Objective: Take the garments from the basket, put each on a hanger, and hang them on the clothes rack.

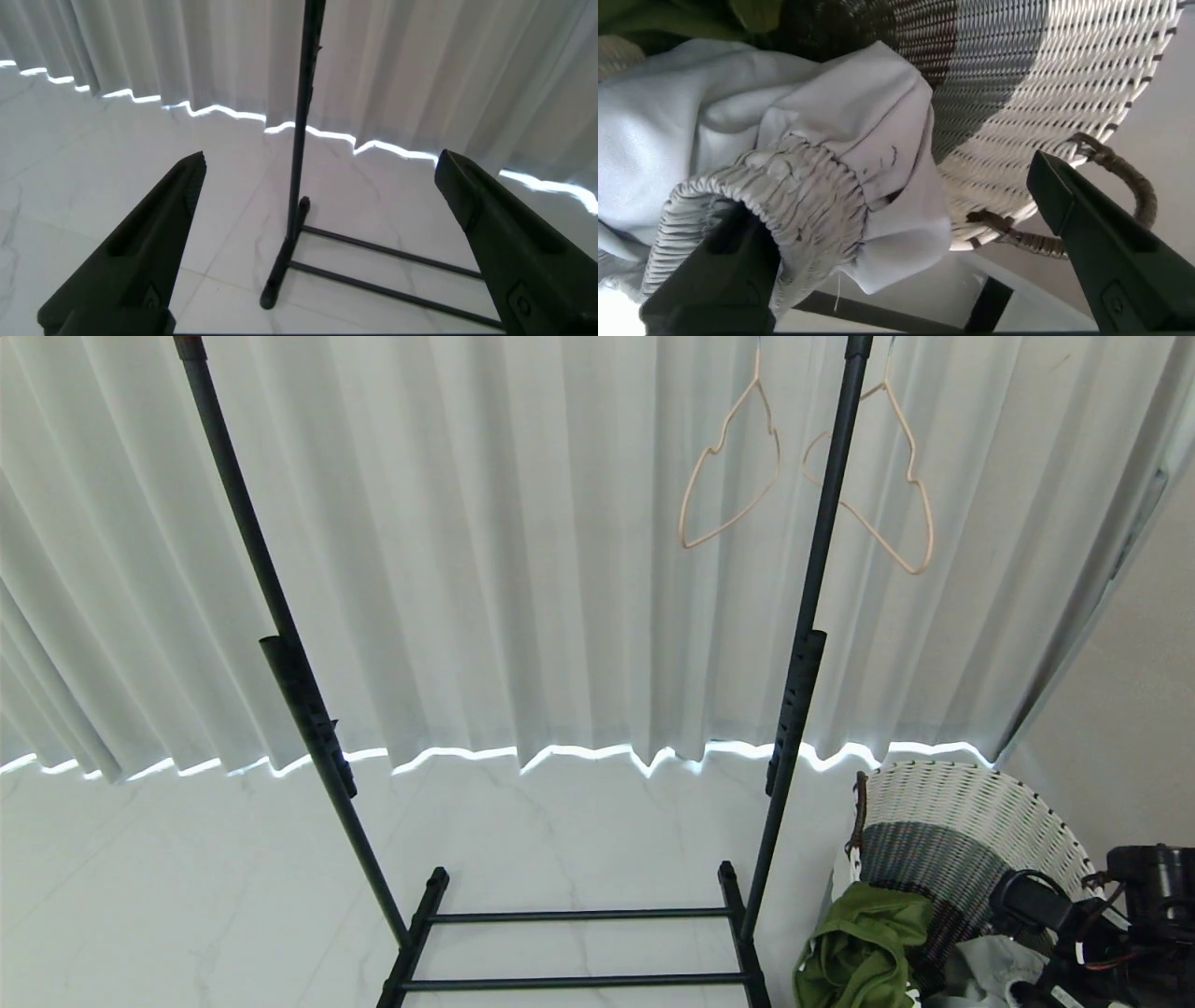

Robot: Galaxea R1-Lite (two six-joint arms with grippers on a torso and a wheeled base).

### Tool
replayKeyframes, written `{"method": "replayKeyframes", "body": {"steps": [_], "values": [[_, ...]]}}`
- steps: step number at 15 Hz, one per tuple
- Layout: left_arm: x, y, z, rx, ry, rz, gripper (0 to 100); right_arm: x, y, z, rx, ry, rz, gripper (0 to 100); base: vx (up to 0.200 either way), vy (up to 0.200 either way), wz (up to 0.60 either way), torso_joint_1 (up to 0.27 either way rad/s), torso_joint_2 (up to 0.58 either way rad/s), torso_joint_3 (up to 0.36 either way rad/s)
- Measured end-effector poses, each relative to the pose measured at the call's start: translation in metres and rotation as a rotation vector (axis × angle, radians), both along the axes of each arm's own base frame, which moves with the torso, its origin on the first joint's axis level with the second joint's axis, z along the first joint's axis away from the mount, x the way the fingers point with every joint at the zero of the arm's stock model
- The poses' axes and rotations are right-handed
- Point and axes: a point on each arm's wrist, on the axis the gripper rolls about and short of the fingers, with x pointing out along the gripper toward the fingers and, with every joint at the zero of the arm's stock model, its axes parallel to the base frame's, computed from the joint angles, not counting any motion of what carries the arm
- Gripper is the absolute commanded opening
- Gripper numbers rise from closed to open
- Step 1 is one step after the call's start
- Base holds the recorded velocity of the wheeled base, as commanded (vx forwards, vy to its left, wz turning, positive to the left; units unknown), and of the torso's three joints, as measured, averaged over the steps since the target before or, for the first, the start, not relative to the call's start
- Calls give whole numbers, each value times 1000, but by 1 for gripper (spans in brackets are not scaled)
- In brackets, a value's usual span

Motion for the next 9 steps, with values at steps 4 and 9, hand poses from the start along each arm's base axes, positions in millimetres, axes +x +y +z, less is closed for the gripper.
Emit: {"method": "replayKeyframes", "body": {"steps": [4, 9], "values": [[0, 0, 0, 13, 3, -2, 100, -3, 0, 11, 11, -45, -18, 0, 0, 0, 0, 0, 0, 0], [0, 0, 0, 68, 17, -16, 100, -25, 3, 49, 172, -224, -189, 0, 0, 0, 0, 0, 0, 0]]}}
